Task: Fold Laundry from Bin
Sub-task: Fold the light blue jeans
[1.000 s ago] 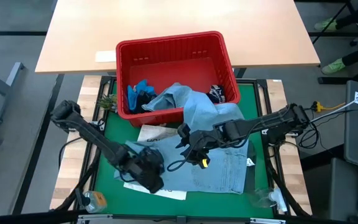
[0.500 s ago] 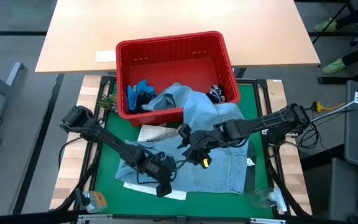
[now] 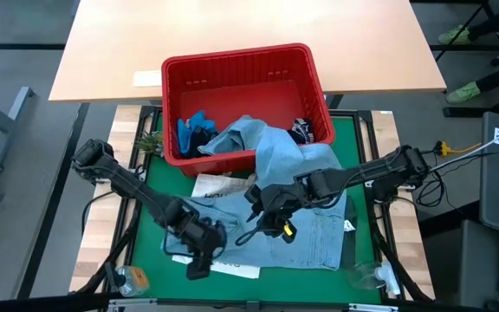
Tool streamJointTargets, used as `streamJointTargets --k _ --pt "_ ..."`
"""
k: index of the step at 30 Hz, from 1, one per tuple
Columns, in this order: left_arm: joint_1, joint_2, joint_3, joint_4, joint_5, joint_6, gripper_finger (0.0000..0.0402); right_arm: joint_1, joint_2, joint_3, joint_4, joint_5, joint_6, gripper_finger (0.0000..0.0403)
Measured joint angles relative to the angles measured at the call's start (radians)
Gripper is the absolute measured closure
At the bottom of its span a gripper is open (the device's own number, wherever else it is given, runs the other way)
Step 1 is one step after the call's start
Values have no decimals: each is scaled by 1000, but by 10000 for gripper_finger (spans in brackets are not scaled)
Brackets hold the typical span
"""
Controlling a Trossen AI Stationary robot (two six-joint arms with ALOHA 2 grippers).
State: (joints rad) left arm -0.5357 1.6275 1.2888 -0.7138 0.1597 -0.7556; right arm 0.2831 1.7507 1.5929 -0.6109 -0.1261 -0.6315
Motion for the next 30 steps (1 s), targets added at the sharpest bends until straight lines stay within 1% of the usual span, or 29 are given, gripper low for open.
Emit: streamJointTargets --k 5,9,12,14,16,18,25,27,30 --pt "-65 -3 0 -161 -160 -4 305 13 65 0 90 -1 4 249" --pt "-116 -3 0 -222 -314 -33 305 20 119 0 171 -2 5 249" --pt "-150 -3 0 -261 -448 -95 305 20 156 0 208 -14 5 249" --pt "-166 -3 0 -292 -515 -133 305 18 176 0 223 -16 6 249" --pt "-177 -3 0 -323 -540 -161 301 18 196 0 223 -16 6 249" --pt "-179 -3 -1 -351 -543 -185 292 18 213 0 222 -16 6 249" --pt "-175 -3 -95 -338 -540 -249 244 19 246 0 227 -24 6 249" --pt "-171 -2 -124 -335 -537 -285 240 19 247 -1 227 -24 6 249" --pt "-160 -3 -172 -287 -537 -304 238 18 247 -1 228 -24 6 249"
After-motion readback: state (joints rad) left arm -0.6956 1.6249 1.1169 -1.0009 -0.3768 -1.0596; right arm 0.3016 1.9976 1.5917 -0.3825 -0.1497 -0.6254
